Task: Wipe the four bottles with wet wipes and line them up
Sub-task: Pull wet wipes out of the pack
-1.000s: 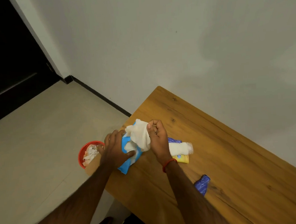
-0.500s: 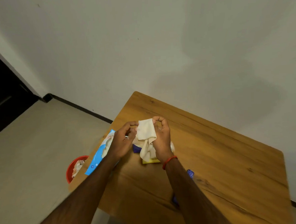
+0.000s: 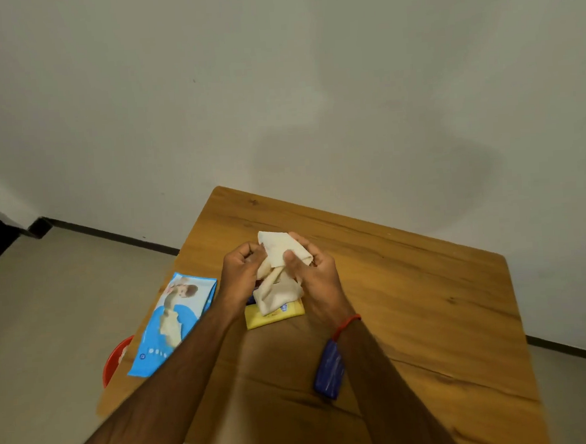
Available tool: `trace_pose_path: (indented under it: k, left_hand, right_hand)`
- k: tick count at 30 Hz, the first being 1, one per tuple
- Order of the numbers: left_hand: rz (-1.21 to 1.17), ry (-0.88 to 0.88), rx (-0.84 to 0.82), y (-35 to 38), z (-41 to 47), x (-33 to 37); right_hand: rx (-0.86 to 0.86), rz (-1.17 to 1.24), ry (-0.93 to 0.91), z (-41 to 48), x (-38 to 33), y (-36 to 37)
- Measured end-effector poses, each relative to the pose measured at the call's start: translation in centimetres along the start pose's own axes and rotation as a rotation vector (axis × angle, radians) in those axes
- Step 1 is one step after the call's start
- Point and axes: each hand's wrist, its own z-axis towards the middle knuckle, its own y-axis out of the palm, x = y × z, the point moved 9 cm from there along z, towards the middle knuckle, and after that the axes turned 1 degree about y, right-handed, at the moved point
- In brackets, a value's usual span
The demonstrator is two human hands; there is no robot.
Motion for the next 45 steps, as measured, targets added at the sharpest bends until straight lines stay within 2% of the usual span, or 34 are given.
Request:
trace_pose_path:
  k: [2, 4, 6, 12, 18, 23, 25, 31, 35, 45]
  left_hand:
    - [-0.016, -0.025, -0.015, 1.0, 0.0, 0.0]
    - [-0.015, -0.046, -0.026, 1.5, -0.1, -0.4]
    - [-0.014, -0.06, -0.037, 1.8, 0.0, -0.8]
    - [0.026, -0.067, -0.063, 2.3, 0.4, -1.4]
    - [0.001, -0.127, -0.073, 2.9, 0.6, -2.5]
    - [-0.055, -0.175, -0.026, 2.6, 0.7, -2.8]
    - [-0.095, -0.196, -0.024, 2.5, 0.6, -2.8]
    - [-0.212, -0.24, -0.123, 2.9, 0.2, -2.7]
    - [-0.222, -0.251, -0.138, 3.0, -0.1, -2.9]
    - [-0.176, -0.213, 0.008, 1.1, -0.3, -3.3]
  right_hand:
    - [0.078, -0.156, -0.066, -0.2, 0.0, -1.6]
    - [0.22, -0.199, -0.078, -0.6, -0.6, -3.6]
    - [0.31, -0.161, -0.041, -1.1, -1.4, -5.3]
    - [0.411, -0.08, 0.012, -1.4, -2.2, -8.0]
    - [0.395, 0.013, 0.035, -1.7, -2.5, -8.6]
    - [0.173, 0.197, 0.054, -1.5, -2.5, -7.2]
    - [0.137, 0.18, 0.055, -1.4, -2.5, -7.2]
    - [0.34, 0.088, 0.046, -1.7, -3.7, -9.5]
    - [0.455, 0.146, 0.065, -2.0, -3.7, -11.0]
    - [0.467, 0.242, 0.131, -2.5, -4.0, -11.4]
